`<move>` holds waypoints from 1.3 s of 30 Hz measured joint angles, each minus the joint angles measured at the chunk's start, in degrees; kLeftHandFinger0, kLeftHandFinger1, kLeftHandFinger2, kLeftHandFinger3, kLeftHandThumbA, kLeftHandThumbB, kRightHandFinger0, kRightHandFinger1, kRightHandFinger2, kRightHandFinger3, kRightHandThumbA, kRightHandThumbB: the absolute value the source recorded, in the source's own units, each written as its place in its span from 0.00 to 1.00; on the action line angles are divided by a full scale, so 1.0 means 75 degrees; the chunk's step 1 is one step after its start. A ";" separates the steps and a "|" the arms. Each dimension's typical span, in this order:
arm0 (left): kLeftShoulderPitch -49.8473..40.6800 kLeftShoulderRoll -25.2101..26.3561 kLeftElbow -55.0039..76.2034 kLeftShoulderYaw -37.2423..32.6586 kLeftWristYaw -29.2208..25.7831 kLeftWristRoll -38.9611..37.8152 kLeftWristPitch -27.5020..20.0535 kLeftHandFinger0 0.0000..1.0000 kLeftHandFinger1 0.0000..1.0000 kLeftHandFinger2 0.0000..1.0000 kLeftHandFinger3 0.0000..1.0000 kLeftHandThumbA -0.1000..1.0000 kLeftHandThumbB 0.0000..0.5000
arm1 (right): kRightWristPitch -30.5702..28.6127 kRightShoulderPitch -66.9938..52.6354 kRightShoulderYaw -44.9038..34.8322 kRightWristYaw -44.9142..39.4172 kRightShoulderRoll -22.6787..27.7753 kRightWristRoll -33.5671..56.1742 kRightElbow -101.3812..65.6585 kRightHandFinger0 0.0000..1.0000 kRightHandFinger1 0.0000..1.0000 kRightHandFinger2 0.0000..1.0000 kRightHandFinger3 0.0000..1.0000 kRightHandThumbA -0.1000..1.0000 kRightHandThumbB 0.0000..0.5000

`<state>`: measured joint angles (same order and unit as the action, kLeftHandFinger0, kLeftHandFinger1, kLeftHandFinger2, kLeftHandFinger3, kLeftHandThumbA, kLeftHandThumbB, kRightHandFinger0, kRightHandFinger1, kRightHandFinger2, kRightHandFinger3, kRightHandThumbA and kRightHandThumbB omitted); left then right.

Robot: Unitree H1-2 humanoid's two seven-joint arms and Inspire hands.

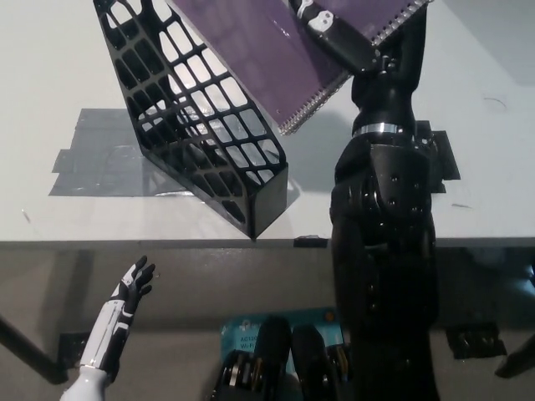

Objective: A person hands a notebook to the robot and the robot grabs it with its right hand and places it in the magazine stand kept in the centre of the desk infront of it.

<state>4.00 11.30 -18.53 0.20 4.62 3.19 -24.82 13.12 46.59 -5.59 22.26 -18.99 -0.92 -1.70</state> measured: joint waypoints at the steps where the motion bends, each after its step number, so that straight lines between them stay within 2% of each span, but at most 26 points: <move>1: 0.0001 0.0004 0.0000 0.0001 0.0000 0.0006 0.0000 1.00 1.00 1.00 1.00 1.00 1.00 | -0.0001 0.0000 0.0015 0.0008 -0.0005 0.0000 -0.0020 0.00 0.00 0.00 0.00 0.78 0.00; 6: 0.0000 0.0013 0.0001 0.0001 0.0000 0.0031 0.0000 1.00 1.00 1.00 1.00 1.00 1.00 | -0.0002 0.0001 0.0092 0.0059 -0.0021 0.0010 -0.0242 0.00 0.00 0.00 0.00 0.76 0.00; 11: -0.0061 0.0017 0.0045 0.0001 -0.0001 0.0085 0.0000 1.00 1.00 1.00 1.00 1.00 1.00 | -0.0002 0.0001 0.0319 0.0122 -0.0032 0.0014 -0.1192 0.00 0.00 0.00 0.00 0.79 0.00; 19: -0.0126 0.0017 0.0044 -0.0007 -0.0001 0.0111 0.0000 1.00 1.00 1.00 1.00 1.00 1.00 | 0.0041 0.0003 0.0637 0.0197 -0.0048 0.0013 -0.2238 0.00 0.00 0.00 0.00 0.78 0.00; 27: -0.0068 0.0020 0.0038 -0.0008 0.0000 0.0169 0.0000 1.00 1.00 1.00 1.00 1.00 1.00 | 0.0044 0.0008 0.0832 0.0209 -0.0049 -0.0030 -0.2292 0.00 0.00 0.00 0.00 0.78 0.00; 35: 0.0005 0.0030 0.0029 -0.0008 0.0001 0.0216 -0.0001 1.00 1.00 1.00 1.00 1.00 1.00 | 0.0036 -0.0016 0.1101 0.0258 -0.0054 -0.0111 -0.1932 0.00 0.00 0.00 0.00 0.82 0.00; 39: 0.0043 0.0032 0.0029 -0.0009 0.0002 0.0247 0.0001 1.00 1.00 1.00 1.00 1.00 1.00 | 0.0032 -0.0064 0.1217 0.0332 -0.0055 -0.0125 -0.1569 0.00 0.00 0.00 0.00 0.79 0.00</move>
<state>4.32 11.54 -18.31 0.13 4.63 5.04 -24.81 13.37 46.11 3.53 24.75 -19.40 -1.86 -13.47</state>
